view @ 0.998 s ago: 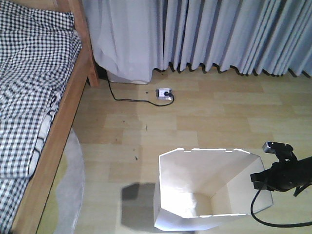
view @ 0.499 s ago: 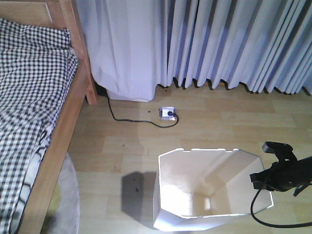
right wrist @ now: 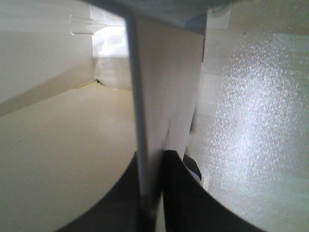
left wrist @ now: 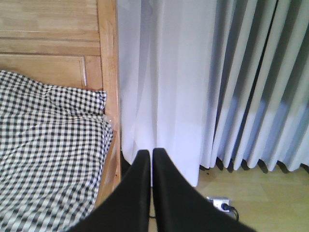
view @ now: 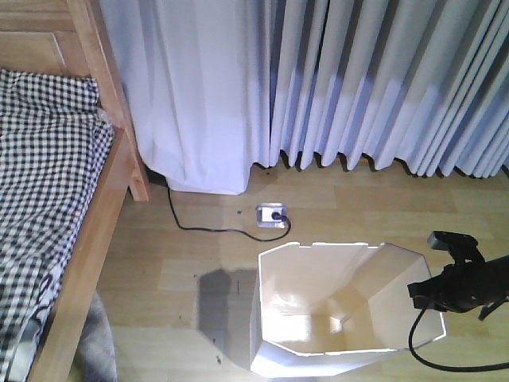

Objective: Move trash bin to bedside with robot
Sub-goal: 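Hold the bin with the right gripper while driving toward the bed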

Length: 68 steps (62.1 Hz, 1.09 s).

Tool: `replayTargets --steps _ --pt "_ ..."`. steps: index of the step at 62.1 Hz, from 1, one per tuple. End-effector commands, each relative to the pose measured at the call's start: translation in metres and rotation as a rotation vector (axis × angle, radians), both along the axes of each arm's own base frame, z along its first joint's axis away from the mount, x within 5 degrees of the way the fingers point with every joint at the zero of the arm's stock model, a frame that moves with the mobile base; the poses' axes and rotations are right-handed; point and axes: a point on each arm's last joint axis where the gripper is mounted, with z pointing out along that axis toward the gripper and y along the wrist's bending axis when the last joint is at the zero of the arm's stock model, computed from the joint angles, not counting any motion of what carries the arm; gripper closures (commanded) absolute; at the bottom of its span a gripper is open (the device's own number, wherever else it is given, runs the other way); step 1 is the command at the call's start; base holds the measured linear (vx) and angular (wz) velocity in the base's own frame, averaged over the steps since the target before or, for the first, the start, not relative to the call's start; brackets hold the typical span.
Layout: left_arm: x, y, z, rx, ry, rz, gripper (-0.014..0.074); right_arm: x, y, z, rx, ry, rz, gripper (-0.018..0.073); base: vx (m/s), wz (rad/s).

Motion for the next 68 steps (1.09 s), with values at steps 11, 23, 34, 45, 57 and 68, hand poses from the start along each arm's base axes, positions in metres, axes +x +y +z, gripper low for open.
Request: replayTargets --steps 11,23,34,45,57,68 --pt "0.0011 0.0000 -0.0030 -0.012 -0.051 0.001 0.0602 0.0137 0.0104 0.0273 0.169 -0.122 0.001 0.0566 0.24 -0.03" --pt "0.0011 0.0000 -0.0030 -0.012 -0.051 0.001 0.0602 0.0137 0.0104 0.0273 0.169 -0.122 0.001 0.0566 0.20 0.00" --pt "0.0011 0.0000 -0.0030 -0.012 -0.051 0.001 0.0602 0.0137 0.0104 0.0273 0.169 -0.122 0.001 0.0566 0.14 0.02" --pt "0.0011 0.0000 -0.0030 -0.012 -0.051 0.001 0.0602 0.0137 0.0104 0.0273 0.169 -0.122 0.001 0.0566 0.08 0.03" --pt "0.0011 0.0000 -0.0030 -0.012 -0.051 0.001 0.0602 0.0137 0.0104 0.0273 0.169 -0.122 0.001 0.0566 0.02 0.00" --pt "0.0011 0.0000 -0.0030 -0.012 -0.051 0.001 0.0602 0.0137 0.0104 0.0273 0.169 -0.122 0.001 0.0566 0.00 0.00"
